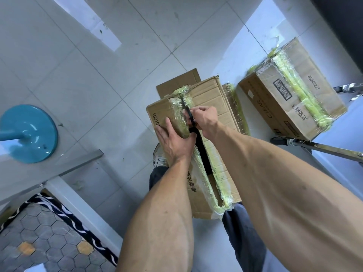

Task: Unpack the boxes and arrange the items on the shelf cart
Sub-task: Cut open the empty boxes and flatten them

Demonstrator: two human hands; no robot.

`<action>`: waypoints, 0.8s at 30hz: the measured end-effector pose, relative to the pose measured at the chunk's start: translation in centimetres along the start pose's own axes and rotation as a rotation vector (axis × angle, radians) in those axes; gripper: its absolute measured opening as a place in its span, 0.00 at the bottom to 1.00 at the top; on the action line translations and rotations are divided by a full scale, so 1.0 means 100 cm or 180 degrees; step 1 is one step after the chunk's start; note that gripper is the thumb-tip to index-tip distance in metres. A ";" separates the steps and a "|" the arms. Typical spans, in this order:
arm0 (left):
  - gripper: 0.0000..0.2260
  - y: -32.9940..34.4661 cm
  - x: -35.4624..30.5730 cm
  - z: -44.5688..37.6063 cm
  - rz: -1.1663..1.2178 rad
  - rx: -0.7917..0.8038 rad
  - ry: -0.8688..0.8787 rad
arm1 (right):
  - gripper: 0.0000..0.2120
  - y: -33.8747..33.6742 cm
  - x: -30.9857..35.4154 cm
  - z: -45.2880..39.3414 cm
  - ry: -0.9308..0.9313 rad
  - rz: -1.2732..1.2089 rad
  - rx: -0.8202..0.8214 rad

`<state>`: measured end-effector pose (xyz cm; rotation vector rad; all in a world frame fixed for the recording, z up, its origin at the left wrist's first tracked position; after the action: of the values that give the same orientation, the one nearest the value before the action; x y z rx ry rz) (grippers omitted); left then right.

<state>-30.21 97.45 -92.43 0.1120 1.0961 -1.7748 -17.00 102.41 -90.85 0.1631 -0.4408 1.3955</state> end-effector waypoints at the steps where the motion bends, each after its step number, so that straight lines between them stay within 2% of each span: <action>1: 0.47 0.000 0.001 0.000 0.0023 -0.0001 0.0000 | 0.10 0.000 0.000 -0.001 -0.0008 0.0034 0.0017; 6: 0.46 -0.005 0.009 -0.001 0.0028 -0.0006 0.0017 | 0.02 0.003 -0.003 0.000 0.0262 0.0426 0.0287; 11: 0.48 -0.004 0.009 -0.002 -0.0038 0.0072 0.0031 | 0.12 -0.007 0.002 -0.004 0.0442 0.1253 0.0652; 15: 0.47 -0.001 0.010 0.000 -0.0070 0.0148 0.0047 | 0.16 -0.010 0.026 -0.015 0.0337 0.1619 0.0558; 19: 0.47 -0.007 0.018 -0.002 -0.0036 0.0126 0.0066 | 0.15 0.007 0.036 -0.020 0.0367 0.1990 0.0891; 22: 0.48 -0.012 0.026 -0.004 -0.0009 0.0129 0.0001 | 0.09 0.013 0.044 -0.023 0.0335 0.2227 0.1051; 24: 0.48 -0.016 0.031 -0.005 -0.0002 0.0099 -0.0035 | 0.11 0.022 0.044 -0.020 0.0416 0.2395 0.1388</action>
<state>-33.20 95.83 -93.31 0.1208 1.0609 -1.7915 -18.26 107.55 -91.26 0.2745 -0.0692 2.2219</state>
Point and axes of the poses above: each hand's wrist, its own z-axis away from the middle knuckle, its own y-axis out of the palm, x = y × z, the point moved 7 cm from there along -z, towards the middle knuckle, and after that the axes turned 12 degrees about z, right-handed, at the moved point
